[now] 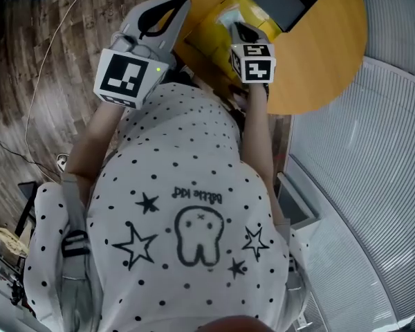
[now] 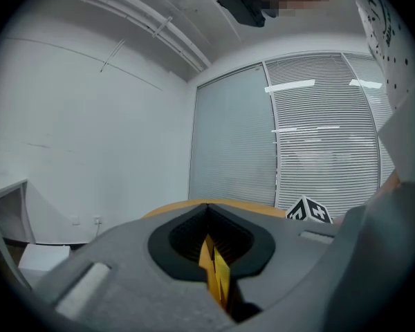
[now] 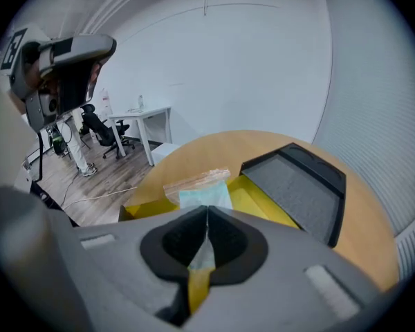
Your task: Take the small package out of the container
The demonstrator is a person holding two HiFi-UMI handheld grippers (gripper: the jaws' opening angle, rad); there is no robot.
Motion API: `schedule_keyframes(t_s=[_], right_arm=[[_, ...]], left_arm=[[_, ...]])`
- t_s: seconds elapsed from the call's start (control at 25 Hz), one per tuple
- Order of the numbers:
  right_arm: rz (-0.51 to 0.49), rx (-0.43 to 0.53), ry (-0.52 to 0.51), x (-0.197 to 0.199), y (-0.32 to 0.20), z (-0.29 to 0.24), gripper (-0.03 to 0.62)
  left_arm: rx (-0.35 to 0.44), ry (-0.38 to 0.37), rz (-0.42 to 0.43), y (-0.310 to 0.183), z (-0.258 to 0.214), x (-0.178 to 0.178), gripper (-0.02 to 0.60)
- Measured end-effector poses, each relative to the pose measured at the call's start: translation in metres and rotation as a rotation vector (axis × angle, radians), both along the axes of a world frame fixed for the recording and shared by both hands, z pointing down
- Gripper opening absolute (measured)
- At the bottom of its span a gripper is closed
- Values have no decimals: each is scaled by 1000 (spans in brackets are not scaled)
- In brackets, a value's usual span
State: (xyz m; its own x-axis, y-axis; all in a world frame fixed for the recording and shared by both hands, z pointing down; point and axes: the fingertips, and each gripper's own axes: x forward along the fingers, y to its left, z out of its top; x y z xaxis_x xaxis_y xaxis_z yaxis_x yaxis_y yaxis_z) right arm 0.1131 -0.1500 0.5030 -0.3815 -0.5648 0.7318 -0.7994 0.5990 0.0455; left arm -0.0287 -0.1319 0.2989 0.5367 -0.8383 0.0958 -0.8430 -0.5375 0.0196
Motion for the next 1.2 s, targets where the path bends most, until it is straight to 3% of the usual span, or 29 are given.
schedule_keyframes(t_s=[0.92, 1.2], right_arm=[[92, 261, -90, 12, -9, -100, 3], [139, 387, -143, 26, 1, -150, 3]], left_arm=[[14, 8, 16, 6, -6, -5, 9], [17, 9, 20, 7, -9, -5, 9]])
